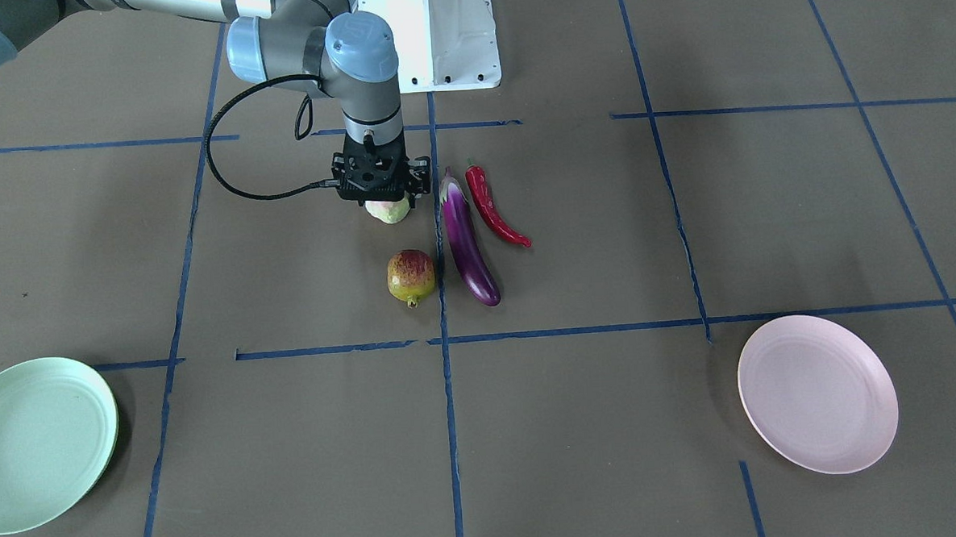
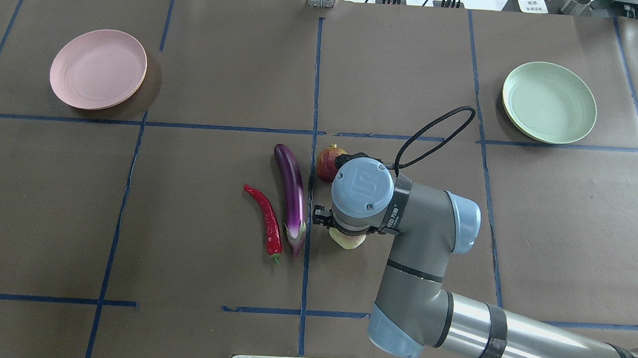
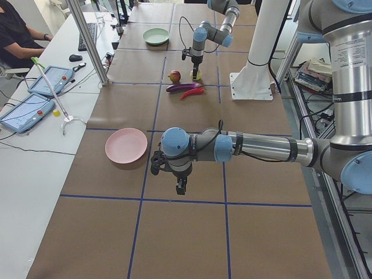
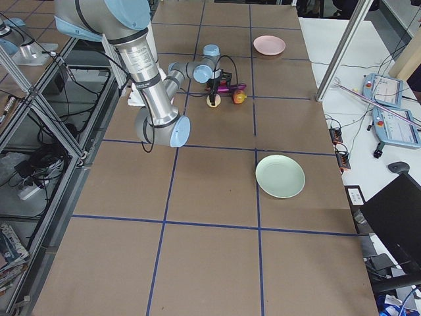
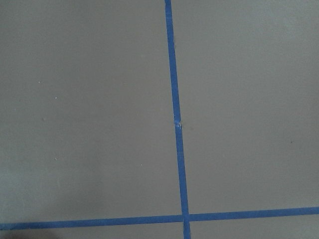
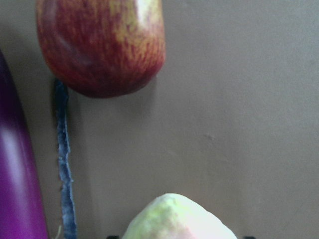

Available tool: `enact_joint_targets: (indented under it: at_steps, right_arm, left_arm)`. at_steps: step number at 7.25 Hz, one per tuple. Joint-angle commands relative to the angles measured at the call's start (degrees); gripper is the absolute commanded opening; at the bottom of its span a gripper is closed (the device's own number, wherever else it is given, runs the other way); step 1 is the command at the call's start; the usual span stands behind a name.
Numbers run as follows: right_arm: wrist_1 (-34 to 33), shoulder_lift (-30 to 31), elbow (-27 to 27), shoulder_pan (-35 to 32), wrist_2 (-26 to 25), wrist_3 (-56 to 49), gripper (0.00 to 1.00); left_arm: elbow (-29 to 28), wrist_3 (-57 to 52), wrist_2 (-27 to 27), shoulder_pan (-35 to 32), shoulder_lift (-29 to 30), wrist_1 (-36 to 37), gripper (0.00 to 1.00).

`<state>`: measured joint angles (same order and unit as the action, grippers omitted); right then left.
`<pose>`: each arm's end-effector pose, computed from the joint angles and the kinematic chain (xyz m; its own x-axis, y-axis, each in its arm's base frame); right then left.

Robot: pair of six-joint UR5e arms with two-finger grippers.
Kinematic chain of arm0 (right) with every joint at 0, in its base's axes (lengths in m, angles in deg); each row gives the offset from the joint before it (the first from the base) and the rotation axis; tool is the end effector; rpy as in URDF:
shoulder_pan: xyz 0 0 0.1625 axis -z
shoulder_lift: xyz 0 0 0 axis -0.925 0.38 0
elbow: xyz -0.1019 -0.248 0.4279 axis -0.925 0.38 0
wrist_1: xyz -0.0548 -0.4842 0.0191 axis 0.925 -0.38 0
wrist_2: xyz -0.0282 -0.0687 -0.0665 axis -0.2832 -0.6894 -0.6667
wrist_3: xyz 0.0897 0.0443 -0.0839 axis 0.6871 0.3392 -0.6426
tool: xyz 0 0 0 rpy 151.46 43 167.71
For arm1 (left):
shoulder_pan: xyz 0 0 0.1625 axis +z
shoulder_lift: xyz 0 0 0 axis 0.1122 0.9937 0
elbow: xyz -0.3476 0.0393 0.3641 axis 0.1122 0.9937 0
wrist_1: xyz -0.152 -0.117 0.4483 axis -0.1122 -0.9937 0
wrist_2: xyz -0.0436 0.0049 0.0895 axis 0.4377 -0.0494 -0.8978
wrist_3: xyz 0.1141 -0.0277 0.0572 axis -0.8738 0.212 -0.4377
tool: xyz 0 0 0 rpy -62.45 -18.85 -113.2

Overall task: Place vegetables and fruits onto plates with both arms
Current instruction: 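Reach the right gripper down to the pale peach and grasp it, then carry the peach onto the green plate while the left arm moves in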

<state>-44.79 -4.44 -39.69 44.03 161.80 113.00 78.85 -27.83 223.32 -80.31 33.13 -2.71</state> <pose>-0.6989 -0.4212 0.2862 0.7259 0.1261 0.6761 -0.1357 0.9900 -0.0389 -0.0068 -0.4721 0.7055 0.6409 0.0801 -0.7634 -0.0971 0.9950 0.0230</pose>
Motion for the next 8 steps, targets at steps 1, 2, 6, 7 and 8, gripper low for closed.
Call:
enact_joint_targets:
  at_steps: [1, 2, 6, 7, 8]
  right_arm:
    - [-0.24, 2.12, -3.21, -9.0, 7.32, -4.21, 0.0]
    - [-0.15, 5.62, -4.54, -13.67, 7.71, -12.59, 0.0]
    - [0.99, 8.92, 10.5, -33.45, 7.53, -48.03, 0.0]
    - [6.39, 8.82, 15.96, -35.23, 7.45, -49.84, 0.01]
    - [15.23, 8.64, 24.45, -37.08, 7.19, -49.94, 0.01]
  left_arm:
    - [-0.05, 0.0, 2.75, 0.0, 0.0, 0.0, 1.0]
    - [-0.05, 0.0, 3.04, 0.0, 0.0, 0.0, 1.0]
    - [1.18, 4.18, 3.13, 4.63, 0.79, -9.0, 1.0]
    - [2.22, 14.14, 3.13, 8.05, 2.79, -15.58, 1.0]
    - [2.06, 26.07, 3.04, 13.74, 5.6, -21.48, 1.0]
